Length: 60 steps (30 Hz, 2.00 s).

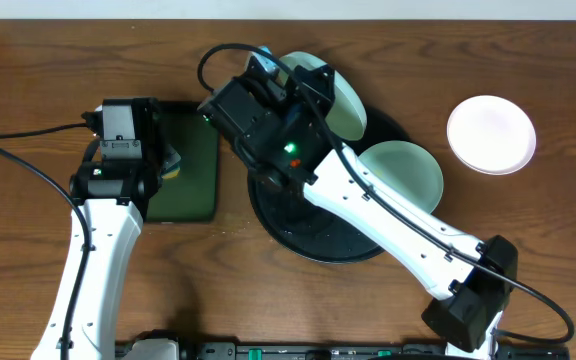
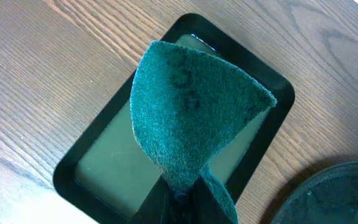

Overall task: Clean dirty plates on tray and stack at the side
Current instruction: 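Lift the scrubbed green plate off the round tray with the right gripper, then stack the green plate onto the white plate and release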

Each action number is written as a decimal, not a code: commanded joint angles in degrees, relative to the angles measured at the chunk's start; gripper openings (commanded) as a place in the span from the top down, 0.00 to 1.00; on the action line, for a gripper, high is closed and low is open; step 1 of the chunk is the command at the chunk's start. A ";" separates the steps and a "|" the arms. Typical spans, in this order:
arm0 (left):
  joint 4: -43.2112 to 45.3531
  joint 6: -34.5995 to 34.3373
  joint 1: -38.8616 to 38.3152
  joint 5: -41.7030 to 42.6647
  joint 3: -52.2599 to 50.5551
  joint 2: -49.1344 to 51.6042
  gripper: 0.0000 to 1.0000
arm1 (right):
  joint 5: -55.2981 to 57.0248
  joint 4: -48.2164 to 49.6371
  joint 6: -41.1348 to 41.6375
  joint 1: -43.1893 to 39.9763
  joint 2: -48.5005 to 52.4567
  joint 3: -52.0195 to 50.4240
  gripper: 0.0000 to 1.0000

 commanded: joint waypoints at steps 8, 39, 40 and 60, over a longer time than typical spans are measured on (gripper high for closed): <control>0.04 0.55 0.31 -0.26 -0.09 -0.04 0.93 | 1.57 -0.70 6.95 -0.11 -0.94 0.90 0.99; 0.26 0.52 0.31 -0.26 -0.28 -0.04 0.93 | -84.00 -19.63 27.65 -76.37 0.31 0.83 0.99; 0.33 0.52 0.31 -0.26 -0.35 -0.04 0.93 | -85.42 -19.67 27.39 -77.68 1.11 0.83 0.99; 1.55 0.52 0.31 -0.24 -1.22 0.28 0.93 | -77.92 -6.36 31.65 -79.54 6.27 -10.84 0.99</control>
